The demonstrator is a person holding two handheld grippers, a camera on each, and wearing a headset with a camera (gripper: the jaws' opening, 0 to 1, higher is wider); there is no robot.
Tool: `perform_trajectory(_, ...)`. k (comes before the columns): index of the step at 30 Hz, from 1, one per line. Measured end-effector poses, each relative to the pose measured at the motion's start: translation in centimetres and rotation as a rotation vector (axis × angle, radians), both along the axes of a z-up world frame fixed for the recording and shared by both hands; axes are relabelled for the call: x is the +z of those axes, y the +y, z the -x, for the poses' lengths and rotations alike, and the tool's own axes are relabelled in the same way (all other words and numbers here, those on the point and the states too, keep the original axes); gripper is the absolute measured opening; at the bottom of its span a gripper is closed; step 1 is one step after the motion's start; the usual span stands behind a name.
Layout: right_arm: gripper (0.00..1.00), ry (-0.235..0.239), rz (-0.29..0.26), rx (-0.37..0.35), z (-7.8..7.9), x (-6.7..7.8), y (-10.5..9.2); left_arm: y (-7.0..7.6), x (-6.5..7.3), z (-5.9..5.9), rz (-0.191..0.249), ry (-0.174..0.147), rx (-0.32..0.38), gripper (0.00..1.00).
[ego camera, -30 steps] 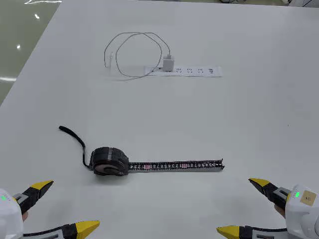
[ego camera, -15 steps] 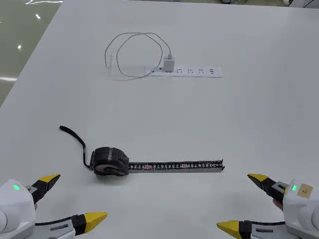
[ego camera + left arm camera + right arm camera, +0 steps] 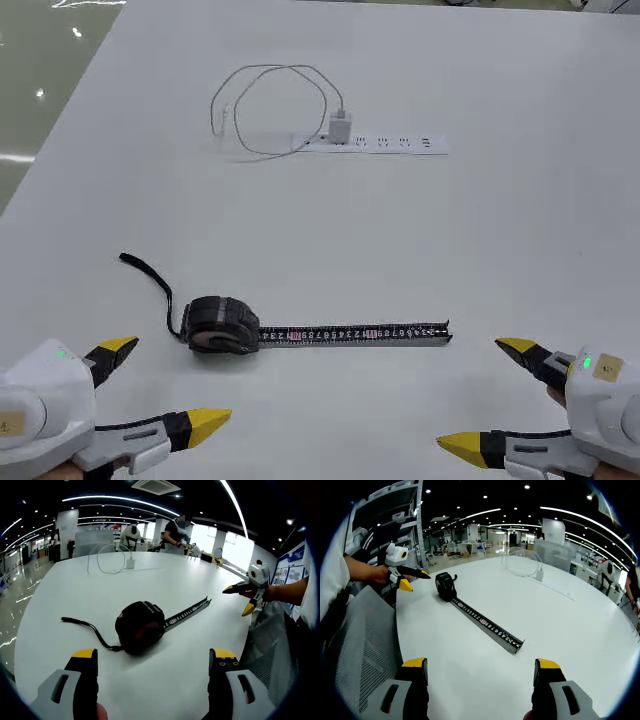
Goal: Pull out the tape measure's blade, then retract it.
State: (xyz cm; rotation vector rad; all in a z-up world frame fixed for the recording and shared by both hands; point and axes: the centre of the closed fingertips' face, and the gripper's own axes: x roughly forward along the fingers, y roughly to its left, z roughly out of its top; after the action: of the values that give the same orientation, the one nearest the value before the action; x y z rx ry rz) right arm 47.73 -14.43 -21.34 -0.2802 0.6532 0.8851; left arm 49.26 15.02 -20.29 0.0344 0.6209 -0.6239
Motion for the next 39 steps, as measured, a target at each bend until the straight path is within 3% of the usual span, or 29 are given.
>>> perform_trajectory(22, 0.84, 0.011, 0.030, 0.044, -1.9, -0.4, -0.9, -1.5, -0.5, -2.2, 0.031, 0.012, 0.007, 0.88)
perform_trajectory(39, 0.84, 0.019, 0.027, 0.039, -2.7, -0.5, -1.2, -2.6, -0.9, -2.8, 0.033, 0.022, -0.009, 0.87)
